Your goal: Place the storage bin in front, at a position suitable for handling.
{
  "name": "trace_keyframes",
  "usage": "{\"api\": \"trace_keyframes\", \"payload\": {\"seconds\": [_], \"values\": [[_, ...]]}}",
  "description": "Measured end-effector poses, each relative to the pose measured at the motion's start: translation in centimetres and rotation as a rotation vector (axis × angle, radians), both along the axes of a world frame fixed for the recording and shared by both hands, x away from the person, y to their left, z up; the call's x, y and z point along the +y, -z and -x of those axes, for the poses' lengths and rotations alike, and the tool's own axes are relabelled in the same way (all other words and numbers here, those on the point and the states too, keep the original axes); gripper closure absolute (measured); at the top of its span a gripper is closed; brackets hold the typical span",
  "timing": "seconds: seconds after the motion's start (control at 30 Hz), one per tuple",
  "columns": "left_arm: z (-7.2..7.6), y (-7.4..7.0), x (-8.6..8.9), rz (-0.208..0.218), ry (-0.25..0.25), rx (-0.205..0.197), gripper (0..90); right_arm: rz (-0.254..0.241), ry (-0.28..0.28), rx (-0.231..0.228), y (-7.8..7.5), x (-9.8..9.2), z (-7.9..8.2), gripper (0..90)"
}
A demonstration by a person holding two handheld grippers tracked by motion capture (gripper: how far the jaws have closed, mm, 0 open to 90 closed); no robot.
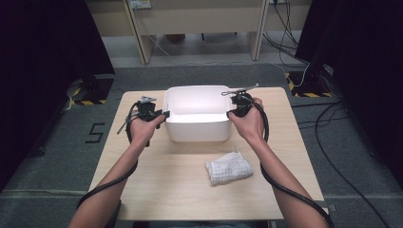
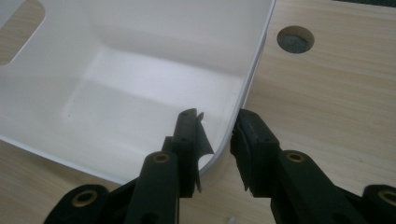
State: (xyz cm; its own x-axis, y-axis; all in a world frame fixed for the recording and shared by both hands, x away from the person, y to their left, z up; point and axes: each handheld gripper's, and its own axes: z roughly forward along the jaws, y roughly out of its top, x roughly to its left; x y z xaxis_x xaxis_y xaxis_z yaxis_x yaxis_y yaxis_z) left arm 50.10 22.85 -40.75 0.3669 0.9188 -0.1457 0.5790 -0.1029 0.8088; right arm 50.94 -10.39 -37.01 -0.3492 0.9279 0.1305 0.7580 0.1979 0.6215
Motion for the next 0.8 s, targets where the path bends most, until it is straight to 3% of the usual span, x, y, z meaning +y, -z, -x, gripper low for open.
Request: {"api": "trace_keyframes", "payload": {"seconds": [0.2, 0.43, 0.5, 0.6, 0.67, 0.8], "values": [[1.3, 0.0, 0.4, 0.005, -0.007, 0.001, 66.8, 0.005, -0.013, 0.001, 0.0, 0.4, 0.9, 70.9], [1.5, 0.1, 0.6, 0.015, -0.004, -0.011, 65.2, -0.018, -0.008, 0.007, 0.0, 0.2, 1.1, 69.7], [1.7, 0.0, 0.9, 0.015, 0.007, -0.044, 61.1, -0.051, -0.01, 0.014, -0.2, -0.1, 1.1, 66.4], [2.5, -0.8, 1.1, -0.019, 0.007, -0.137, 47.0, -0.095, -0.015, -0.024, -1.1, -0.8, 1.6, 61.6], [3.4, -1.4, 1.1, -0.034, 0.016, -0.174, 42.9, -0.122, -0.022, -0.051, -1.7, -1.3, 2.0, 60.2], [5.3, -2.0, 0.3, -0.044, 0.061, -0.186, 40.5, -0.118, -0.015, -0.083, -2.3, -2.5, 2.8, 58.6]]}}
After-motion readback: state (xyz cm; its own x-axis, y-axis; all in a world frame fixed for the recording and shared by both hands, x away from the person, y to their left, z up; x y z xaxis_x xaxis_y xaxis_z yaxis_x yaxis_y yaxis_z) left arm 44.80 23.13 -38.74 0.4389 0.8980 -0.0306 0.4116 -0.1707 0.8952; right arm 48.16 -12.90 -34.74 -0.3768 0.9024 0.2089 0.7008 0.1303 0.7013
